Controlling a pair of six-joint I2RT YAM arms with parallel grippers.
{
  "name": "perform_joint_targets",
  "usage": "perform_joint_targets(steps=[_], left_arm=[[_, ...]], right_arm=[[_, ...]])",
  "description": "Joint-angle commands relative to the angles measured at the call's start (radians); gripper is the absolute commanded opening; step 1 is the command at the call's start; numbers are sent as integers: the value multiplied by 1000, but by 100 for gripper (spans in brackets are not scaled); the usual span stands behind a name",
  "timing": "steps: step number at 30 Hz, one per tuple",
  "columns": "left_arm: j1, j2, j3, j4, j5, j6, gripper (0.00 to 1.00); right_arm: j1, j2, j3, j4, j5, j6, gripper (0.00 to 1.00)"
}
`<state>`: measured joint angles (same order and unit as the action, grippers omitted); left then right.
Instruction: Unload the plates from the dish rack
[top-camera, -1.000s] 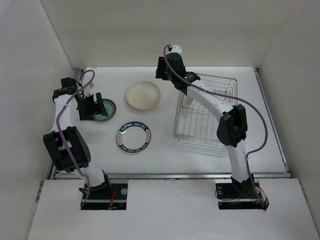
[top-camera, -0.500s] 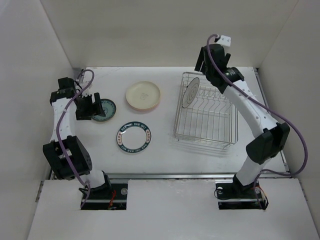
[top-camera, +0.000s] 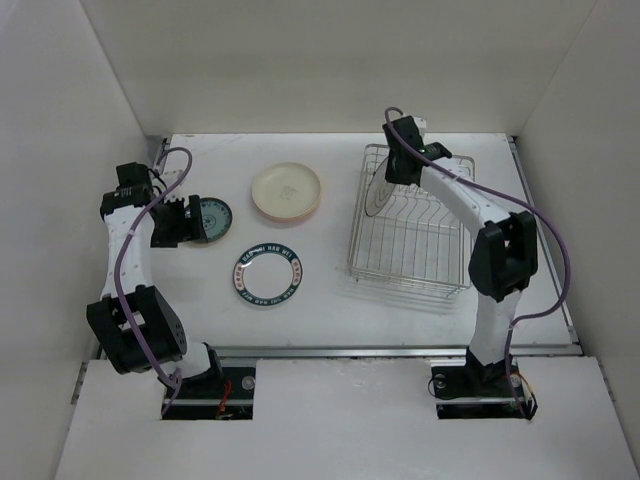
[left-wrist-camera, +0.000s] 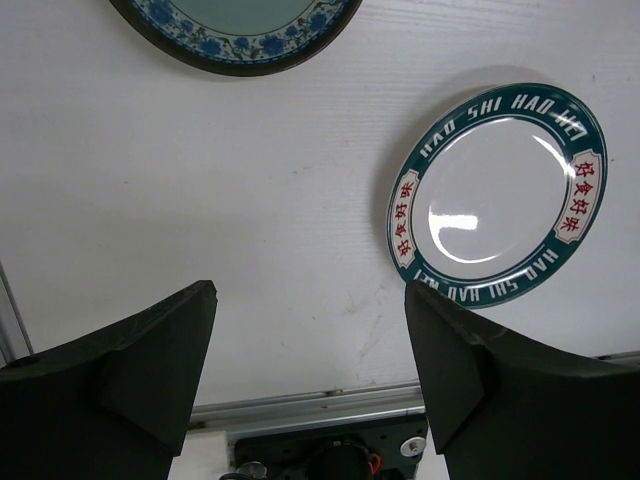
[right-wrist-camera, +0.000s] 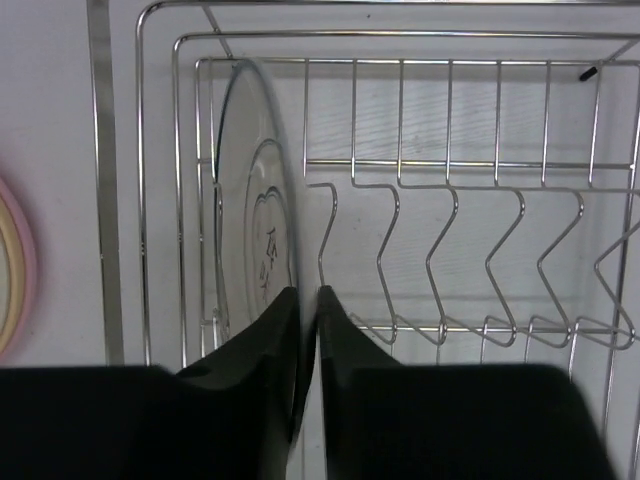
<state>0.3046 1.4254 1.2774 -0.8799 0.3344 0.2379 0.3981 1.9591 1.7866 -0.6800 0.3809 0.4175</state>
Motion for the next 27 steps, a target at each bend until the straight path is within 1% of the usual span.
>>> perform_joint_targets(steps=[1, 3, 4, 8, 9, 11, 12, 14, 15, 17, 18, 19, 20, 22, 23, 25, 26, 27], left_arm=[[1, -34, -12, -14, -8, 24, 73], [1, -34, -12, -14, -8, 24, 73], [1, -34, -12, -14, -8, 24, 73], [1, -34, -21, -14, -8, 24, 73], [1, -34, -21, -14, -8, 24, 73], [1, -34, -30, -14, 3, 24, 73], [1, -34, -30, -14, 23, 34, 73], [1, -34, -30, -42, 81, 55, 73], [1, -22, -30, -56, 168, 89, 73], [1, 9, -12, -108, 250, 129, 73], [1, 23, -12, -125, 290, 144, 73], [1, 35, -12, -134, 290, 144, 73], [1, 56, -12, -134, 276, 144, 73], [1, 66, -12, -134, 223, 144, 73], [1, 66, -30, -125, 212, 144, 73], [10, 53, -50, -100, 186, 144, 73], [10, 53, -59, -100, 177, 144, 73], [10, 44, -69, -85, 167, 133, 73]], right_arm=[[-8, -16, 25, 11, -11, 24, 12], [-8, -66, 14, 11, 25, 24, 1], [-8, -84, 14, 11, 42, 24, 0], [11, -181, 42, 2, 182, 14, 0], [30, -201, 65, -9, 256, -2, 0], [53, -261, 88, -9, 329, -37, 0], [85, -281, 88, 9, 386, -52, 0], [117, -343, 99, 74, 401, -98, 0], [151, -365, 82, 98, 401, -109, 0], [177, -419, 33, 150, 343, -131, 0], [191, -433, 10, 205, 302, -161, 0], [211, -445, -16, 232, 179, -175, 0], [211, -454, -68, 256, 100, -175, 0], [220, -454, -113, 306, -92, -184, 0], [220, -442, -156, 322, -270, -184, 0], [229, -392, -187, 364, -414, -174, 0], [260, -367, -196, 376, -510, -160, 0], [274, -341, -196, 385, -551, -160, 0]])
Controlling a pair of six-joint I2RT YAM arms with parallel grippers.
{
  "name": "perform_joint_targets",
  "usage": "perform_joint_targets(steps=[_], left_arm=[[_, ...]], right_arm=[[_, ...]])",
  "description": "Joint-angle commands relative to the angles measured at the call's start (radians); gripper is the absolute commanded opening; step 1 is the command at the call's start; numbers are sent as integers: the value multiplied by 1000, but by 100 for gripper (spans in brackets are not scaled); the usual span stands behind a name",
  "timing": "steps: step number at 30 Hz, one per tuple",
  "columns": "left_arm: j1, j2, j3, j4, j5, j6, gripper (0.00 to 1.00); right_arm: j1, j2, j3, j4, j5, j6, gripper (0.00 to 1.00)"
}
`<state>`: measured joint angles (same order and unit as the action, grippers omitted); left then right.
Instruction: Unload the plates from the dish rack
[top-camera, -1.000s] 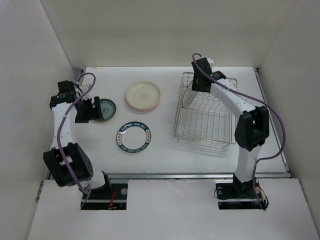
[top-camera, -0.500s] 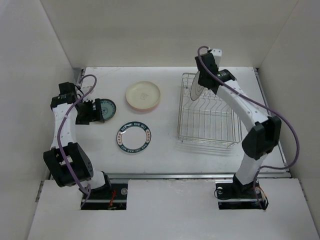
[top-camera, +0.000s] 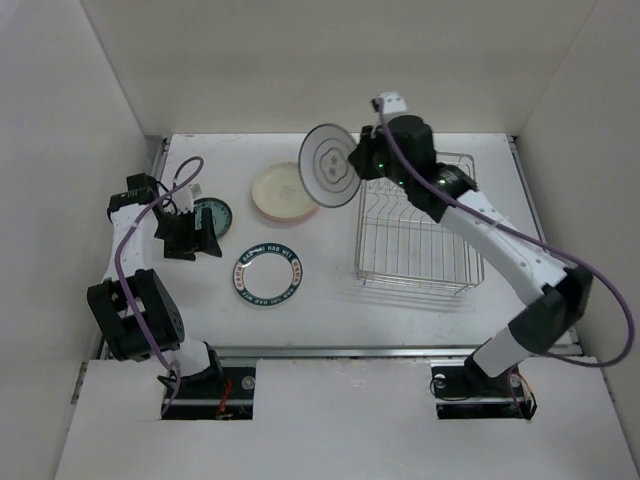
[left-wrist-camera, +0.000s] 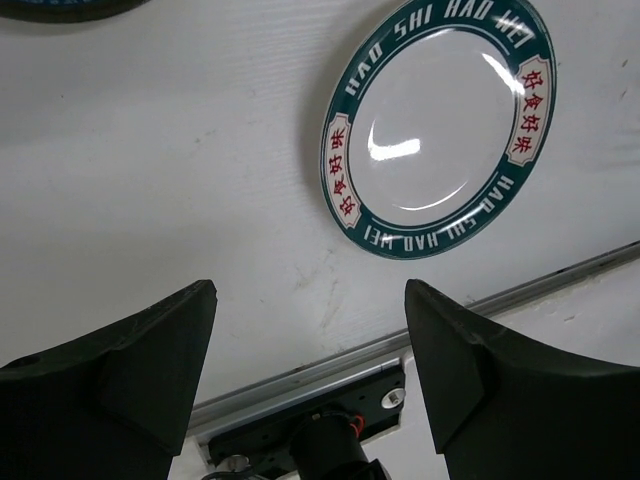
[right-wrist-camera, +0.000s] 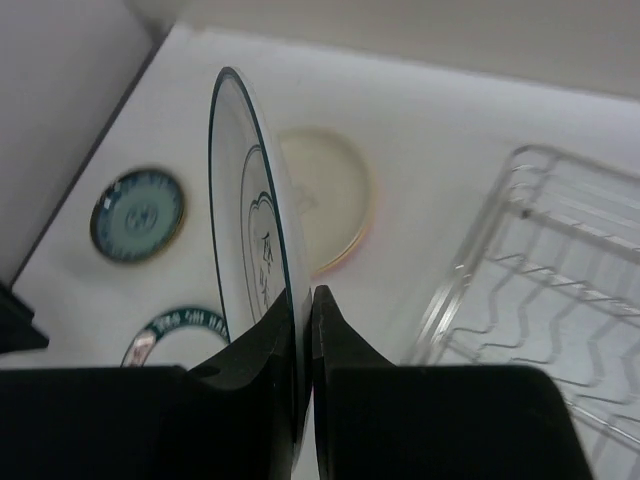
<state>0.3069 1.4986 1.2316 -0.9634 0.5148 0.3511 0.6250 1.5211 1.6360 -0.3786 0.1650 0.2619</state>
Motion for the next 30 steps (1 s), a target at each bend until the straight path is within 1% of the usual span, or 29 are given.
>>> perform_joint_targets(steps=[1, 4, 7, 11, 14, 15, 19, 21, 22, 25, 26, 28, 29, 30], left_arm=[[8, -29, -35, -1, -22, 20, 73], [8, -29, -35, 8, -70, 11, 73], [8, -29, -35, 17, -99, -1, 73], [8, -29, -35, 17, -99, -11, 73], [8, -29, -35, 17, -99, -11, 73], [8, -29, -35, 17, -99, -11, 73], [8, -29, -35, 17, -99, -11, 73], [8, -20, -35, 17, -99, -11, 73], [8, -20, -35, 17, -99, -11, 73], [8, -20, -35, 17, -99, -11, 73], [8, -20, -35, 17, -99, -11, 73], [8, -20, -35, 17, -99, -11, 73], [8, -20, -35, 17, -99, -11, 73], [8, -20, -35, 17, -90, -11, 73]], right_arm=[[61, 161, -45, 93, -370, 6, 0], [110, 298, 19, 93, -470, 16, 0], [122, 387, 77, 122, -564, 51, 0], [122, 532, 125, 158, -685, 97, 0], [122, 585, 134, 167, -769, 119, 0], [122, 603, 124, 200, -783, 144, 0], [131, 628, 79, 242, -795, 172, 1], [131, 645, 79, 231, -786, 172, 9], [131, 659, 79, 213, -786, 172, 17], [131, 668, 79, 178, -751, 172, 33], [131, 668, 79, 147, -742, 160, 42], [131, 668, 97, 94, -690, 137, 49], [142, 668, 113, 19, -661, 104, 54], [142, 668, 129, -21, -630, 83, 56]])
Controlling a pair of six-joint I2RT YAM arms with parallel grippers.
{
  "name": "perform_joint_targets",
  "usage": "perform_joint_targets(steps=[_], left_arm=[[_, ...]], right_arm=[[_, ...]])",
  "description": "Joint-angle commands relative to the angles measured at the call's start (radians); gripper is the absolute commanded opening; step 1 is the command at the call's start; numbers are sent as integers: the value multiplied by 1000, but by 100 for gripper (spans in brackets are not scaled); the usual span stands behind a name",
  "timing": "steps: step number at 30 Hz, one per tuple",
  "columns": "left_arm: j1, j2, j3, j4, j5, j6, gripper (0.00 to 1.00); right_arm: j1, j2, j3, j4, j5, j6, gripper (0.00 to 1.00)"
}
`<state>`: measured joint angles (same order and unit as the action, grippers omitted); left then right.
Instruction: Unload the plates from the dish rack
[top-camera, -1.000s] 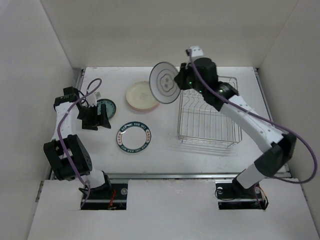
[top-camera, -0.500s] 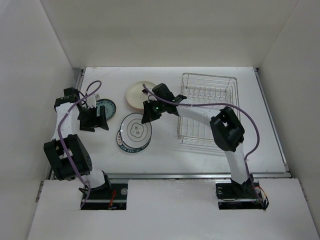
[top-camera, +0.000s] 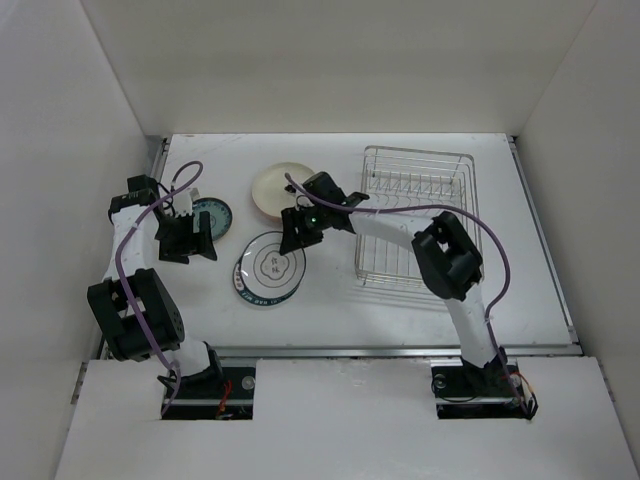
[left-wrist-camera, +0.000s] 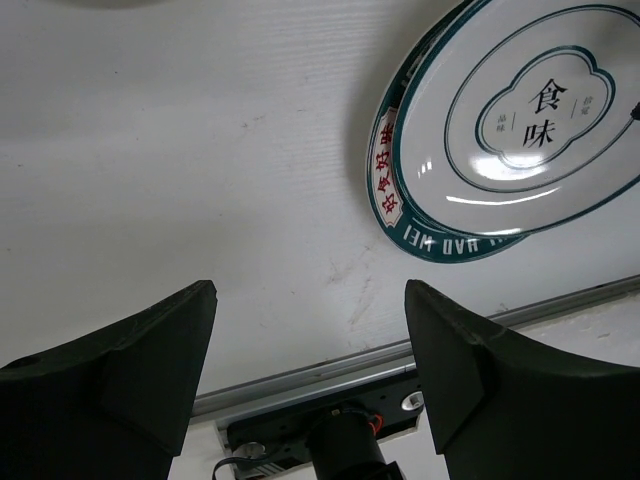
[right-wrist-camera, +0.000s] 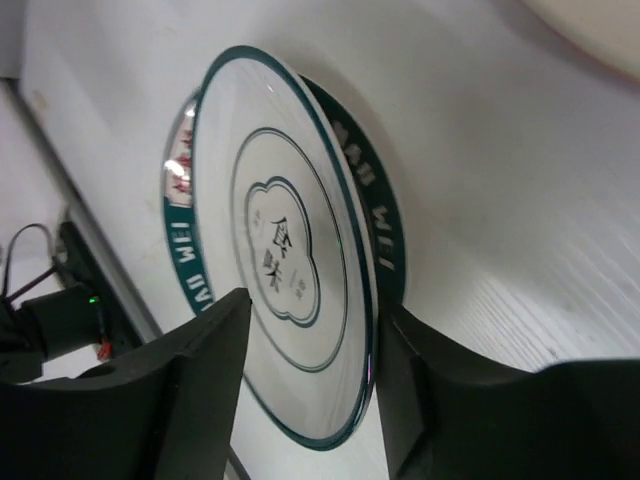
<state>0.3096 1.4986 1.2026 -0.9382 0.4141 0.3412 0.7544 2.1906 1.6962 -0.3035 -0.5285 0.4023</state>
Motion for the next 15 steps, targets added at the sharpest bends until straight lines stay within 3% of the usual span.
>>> perform_joint_targets(steps=[1, 8, 15], left_arm=[[5, -20, -6, -8, 11, -1, 73], [5, -20, -6, -8, 11, -1, 73], [5, -20, -6, -8, 11, -1, 73]], right_arm=[[34, -2, 101, -135, 138, -72, 57], [89, -34, 178, -373, 527, -118, 59], [120, 18, 197, -364, 494, -141, 59]])
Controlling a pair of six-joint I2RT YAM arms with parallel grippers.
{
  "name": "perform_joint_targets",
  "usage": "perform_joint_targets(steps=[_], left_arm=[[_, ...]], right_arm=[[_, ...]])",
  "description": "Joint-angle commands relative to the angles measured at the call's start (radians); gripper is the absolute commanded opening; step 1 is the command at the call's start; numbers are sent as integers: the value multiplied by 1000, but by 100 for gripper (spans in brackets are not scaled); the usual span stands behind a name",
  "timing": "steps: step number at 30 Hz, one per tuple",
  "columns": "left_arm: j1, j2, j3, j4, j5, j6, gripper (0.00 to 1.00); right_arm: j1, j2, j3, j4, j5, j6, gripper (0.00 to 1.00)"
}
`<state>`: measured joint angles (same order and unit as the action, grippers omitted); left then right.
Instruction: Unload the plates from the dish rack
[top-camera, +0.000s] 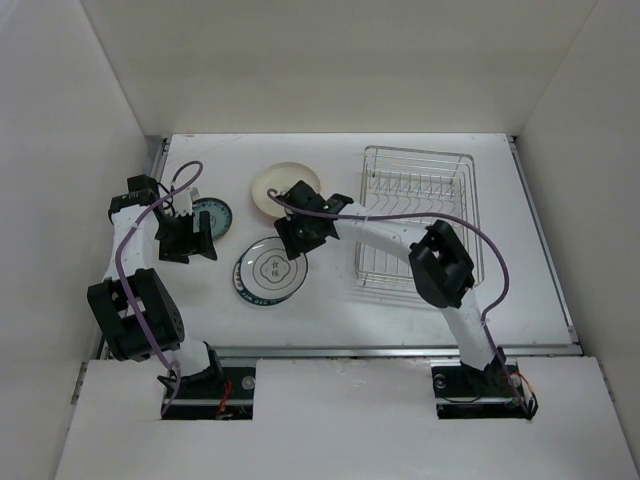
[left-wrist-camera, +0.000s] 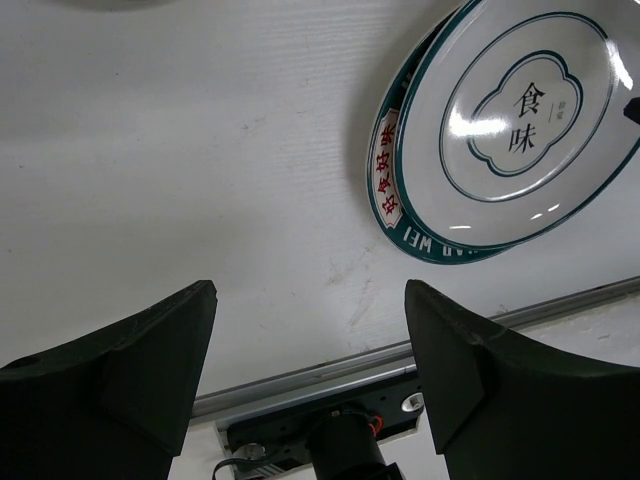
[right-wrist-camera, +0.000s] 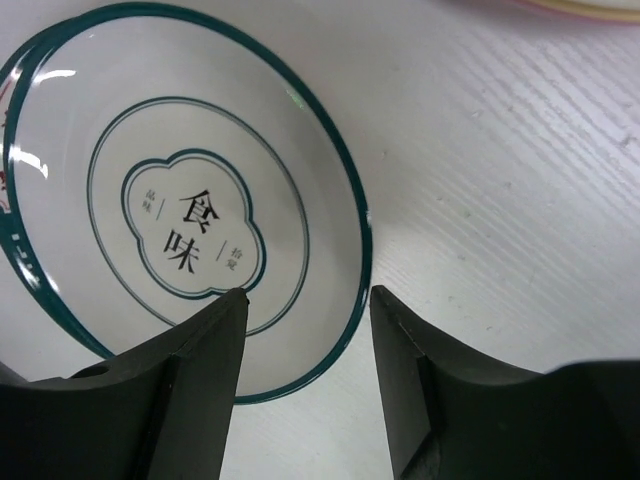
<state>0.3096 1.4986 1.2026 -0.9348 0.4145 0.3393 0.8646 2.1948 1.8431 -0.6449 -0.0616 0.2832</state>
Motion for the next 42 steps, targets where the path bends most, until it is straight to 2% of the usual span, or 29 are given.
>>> perform_joint_targets(steps=[1, 7, 13, 16, 19, 20, 22, 24, 26, 29, 30, 33, 34, 35, 37, 42], left_arm=[[5, -20, -6, -12, 10, 1, 73], [5, -20, -6, -12, 10, 1, 73], [5, -20, -6, -12, 10, 1, 74], [5, -20, -6, -12, 10, 1, 74], [5, -20, -6, -12, 10, 1, 74], [5, -20, -6, -12, 10, 1, 74], [5, -43, -6, 4, -9, -8, 74], [5, -64, -17, 27, -49, -35, 74], [5, -109, -28, 79, -100, -65, 74], [5, -181, -54, 173, -284, -160, 76], [14, -201, -66, 200, -418, -187, 78], [14, -277, -89, 298, -632, -290, 92], [14, -297, -106, 321, -769, -313, 96], [14, -334, -116, 346, -834, -353, 100], [14, -369, -147, 408, -1019, -396, 100], [14, -359, -126, 419, -1295, -502, 100]], right_arm=[[10, 26, 50, -13, 16, -22, 57], [20, 26, 50, 21, -32, -22, 51], [20, 26, 50, 31, -52, -22, 51], [20, -18, 41, 31, -17, -22, 51], [20, -134, 1, 31, 100, -22, 51], [20, -177, -14, 40, 147, -9, 53], [20, -319, -71, 56, 343, 7, 59], [20, -416, -111, 67, 551, 40, 79], [-12, -542, -163, 54, 640, 59, 100], [-108, -647, -183, -62, 724, 111, 100], [-137, -667, -192, -91, 743, 160, 100], [-239, -742, -240, -177, 848, 252, 100], [-252, -762, -258, -188, 888, 272, 100], [-272, -779, -278, -188, 966, 287, 100], [-283, -817, -323, -228, 1026, 345, 100], [-283, -837, -352, -321, 1115, 499, 100]])
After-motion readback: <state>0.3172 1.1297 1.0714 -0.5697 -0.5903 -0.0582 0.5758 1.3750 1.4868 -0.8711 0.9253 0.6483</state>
